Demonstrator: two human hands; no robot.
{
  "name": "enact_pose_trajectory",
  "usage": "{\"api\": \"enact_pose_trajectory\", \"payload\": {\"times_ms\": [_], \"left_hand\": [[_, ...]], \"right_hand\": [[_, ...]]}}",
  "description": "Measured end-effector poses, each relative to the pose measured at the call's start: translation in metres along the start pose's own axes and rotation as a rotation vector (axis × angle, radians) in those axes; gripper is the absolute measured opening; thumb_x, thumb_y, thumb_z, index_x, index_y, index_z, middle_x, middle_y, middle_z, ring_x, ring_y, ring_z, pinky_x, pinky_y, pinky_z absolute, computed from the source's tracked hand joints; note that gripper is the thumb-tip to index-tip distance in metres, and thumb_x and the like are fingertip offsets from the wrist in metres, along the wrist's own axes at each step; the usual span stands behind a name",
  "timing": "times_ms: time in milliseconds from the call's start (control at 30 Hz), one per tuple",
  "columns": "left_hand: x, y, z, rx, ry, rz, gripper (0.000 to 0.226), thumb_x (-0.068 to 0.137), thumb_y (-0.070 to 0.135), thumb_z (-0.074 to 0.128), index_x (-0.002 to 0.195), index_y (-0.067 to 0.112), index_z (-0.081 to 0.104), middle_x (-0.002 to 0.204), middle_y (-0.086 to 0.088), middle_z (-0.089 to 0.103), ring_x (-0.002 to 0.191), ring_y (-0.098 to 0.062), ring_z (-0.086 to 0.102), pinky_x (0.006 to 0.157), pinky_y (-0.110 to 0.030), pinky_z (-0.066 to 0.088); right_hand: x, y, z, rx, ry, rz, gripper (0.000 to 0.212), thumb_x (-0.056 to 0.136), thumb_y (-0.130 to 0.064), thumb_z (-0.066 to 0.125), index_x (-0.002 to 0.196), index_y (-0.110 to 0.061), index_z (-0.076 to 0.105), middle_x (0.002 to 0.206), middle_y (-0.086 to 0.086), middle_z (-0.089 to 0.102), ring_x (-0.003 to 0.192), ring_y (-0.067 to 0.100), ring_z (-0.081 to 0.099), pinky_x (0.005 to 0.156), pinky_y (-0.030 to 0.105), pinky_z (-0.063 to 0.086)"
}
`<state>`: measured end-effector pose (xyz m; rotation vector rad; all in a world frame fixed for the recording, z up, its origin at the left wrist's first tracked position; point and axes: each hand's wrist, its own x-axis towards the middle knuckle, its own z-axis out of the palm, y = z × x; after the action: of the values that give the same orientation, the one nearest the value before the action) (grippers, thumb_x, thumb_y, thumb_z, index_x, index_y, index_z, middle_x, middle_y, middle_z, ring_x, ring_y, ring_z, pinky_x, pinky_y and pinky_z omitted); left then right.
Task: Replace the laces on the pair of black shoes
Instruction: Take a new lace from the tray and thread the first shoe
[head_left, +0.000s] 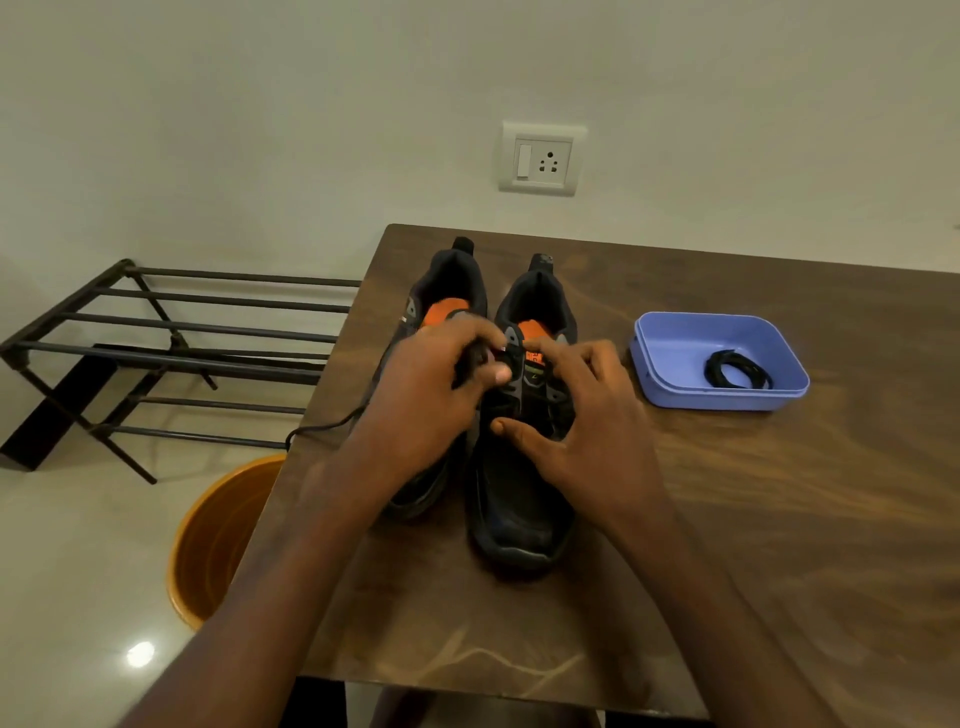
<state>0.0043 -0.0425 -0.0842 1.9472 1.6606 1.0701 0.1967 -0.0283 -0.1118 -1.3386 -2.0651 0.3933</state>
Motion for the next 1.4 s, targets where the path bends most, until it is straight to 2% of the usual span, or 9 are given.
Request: {"api": "enact_pose_trajectory", "payload": {"times_ms": [200, 400, 533, 667, 867, 967, 1167, 1267, 1400], "left_hand": [[-0.001, -0.002, 0.000, 0.187, -0.059, 0.057, 0.025, 0.094, 0.017, 0.073, 0.118, 0.023, 0.073, 0.113, 0.007, 0.070, 0.102, -0.004, 0.051, 0.083, -0.012, 0.038], [-0.001, 0.002, -0.006, 0.231, -0.044, 0.087, 0.023, 0.096, 0.018, 0.070, 0.117, 0.026, 0.075, 0.111, 0.010, 0.070, 0.094, 0.004, 0.049, 0.083, -0.010, 0.039], [-0.002, -0.002, -0.016, 0.248, 0.043, 0.013, 0.022, 0.094, 0.017, 0.070, 0.110, 0.033, 0.072, 0.111, 0.014, 0.069, 0.108, -0.014, 0.057, 0.099, -0.050, 0.049], [-0.004, 0.002, -0.020, 0.333, 0.053, -0.053, 0.024, 0.092, 0.017, 0.073, 0.107, 0.036, 0.072, 0.116, 0.013, 0.066, 0.115, -0.016, 0.054, 0.104, -0.054, 0.044], [-0.008, 0.008, -0.031, 0.453, 0.118, -0.184, 0.019, 0.091, 0.029, 0.075, 0.104, 0.042, 0.070, 0.107, 0.019, 0.060, 0.112, -0.012, 0.052, 0.089, -0.039, 0.021], [-0.009, 0.017, -0.038, 0.488, 0.081, -0.266, 0.029, 0.089, 0.041, 0.077, 0.116, 0.043, 0.066, 0.116, 0.016, 0.056, 0.124, -0.014, 0.049, 0.107, -0.050, 0.023], [-0.009, 0.041, -0.039, -0.119, 0.224, -0.096, 0.025, 0.100, 0.046, 0.062, 0.121, 0.036, 0.067, 0.122, 0.016, 0.068, 0.120, 0.000, 0.060, 0.109, -0.042, 0.047], [-0.009, 0.074, -0.033, -0.443, 0.117, -0.051, 0.028, 0.109, 0.036, 0.047, 0.124, 0.023, 0.066, 0.110, 0.005, 0.076, 0.107, -0.002, 0.069, 0.087, -0.016, 0.053], [-0.014, 0.085, -0.027, -0.447, -0.064, 0.010, 0.028, 0.108, 0.030, 0.050, 0.116, 0.013, 0.072, 0.083, 0.001, 0.071, 0.079, -0.009, 0.067, 0.074, -0.018, 0.052]], "right_hand": [[0.003, 0.005, -0.005, -0.036, -0.078, 0.051, 0.082, 0.072, -0.082, 0.060, 0.143, -0.046, 0.041, 0.123, -0.007, 0.046, 0.114, 0.014, 0.053, 0.089, 0.041, 0.058], [-0.003, -0.015, -0.009, -0.007, 0.016, -0.025, 0.047, 0.084, -0.051, 0.076, 0.123, -0.032, 0.057, 0.109, -0.009, 0.049, 0.097, 0.010, 0.053, 0.080, 0.033, 0.052], [-0.010, -0.035, 0.000, -0.191, -0.087, -0.116, 0.035, 0.094, -0.046, 0.064, 0.127, -0.037, 0.059, 0.101, -0.010, 0.041, 0.094, 0.012, 0.047, 0.076, 0.033, 0.045], [-0.007, -0.046, 0.006, -0.233, -0.083, -0.018, 0.028, 0.099, -0.054, 0.055, 0.104, -0.030, 0.069, 0.094, -0.008, 0.044, 0.087, 0.012, 0.046, 0.069, 0.029, 0.038], [-0.006, -0.054, -0.007, 0.189, 0.033, 0.266, 0.012, 0.087, -0.028, 0.077, 0.083, -0.027, 0.066, 0.069, -0.007, 0.064, 0.066, 0.009, 0.061, 0.065, 0.036, 0.055], [-0.005, -0.058, -0.026, 0.666, 0.007, 0.522, 0.018, 0.086, -0.009, 0.076, 0.095, -0.022, 0.069, 0.077, 0.001, 0.073, 0.069, 0.010, 0.069, 0.067, 0.031, 0.056], [-0.002, -0.056, -0.077, 1.555, -0.089, 0.630, 0.016, 0.094, -0.006, 0.055, 0.106, -0.015, 0.061, 0.079, 0.003, 0.063, 0.064, 0.013, 0.059, 0.069, 0.030, 0.053], [-0.001, -0.060, -0.093, 1.451, -0.126, 0.414, 0.013, 0.098, -0.012, 0.051, 0.104, -0.012, 0.063, 0.081, 0.001, 0.059, 0.048, 0.009, 0.037, 0.048, 0.024, 0.037], [0.000, -0.056, -0.104, 1.182, -0.104, 0.162, 0.016, 0.102, -0.015, 0.053, 0.105, -0.011, 0.068, 0.084, 0.004, 0.065, 0.045, 0.010, 0.029, 0.043, 0.025, 0.021]]}}
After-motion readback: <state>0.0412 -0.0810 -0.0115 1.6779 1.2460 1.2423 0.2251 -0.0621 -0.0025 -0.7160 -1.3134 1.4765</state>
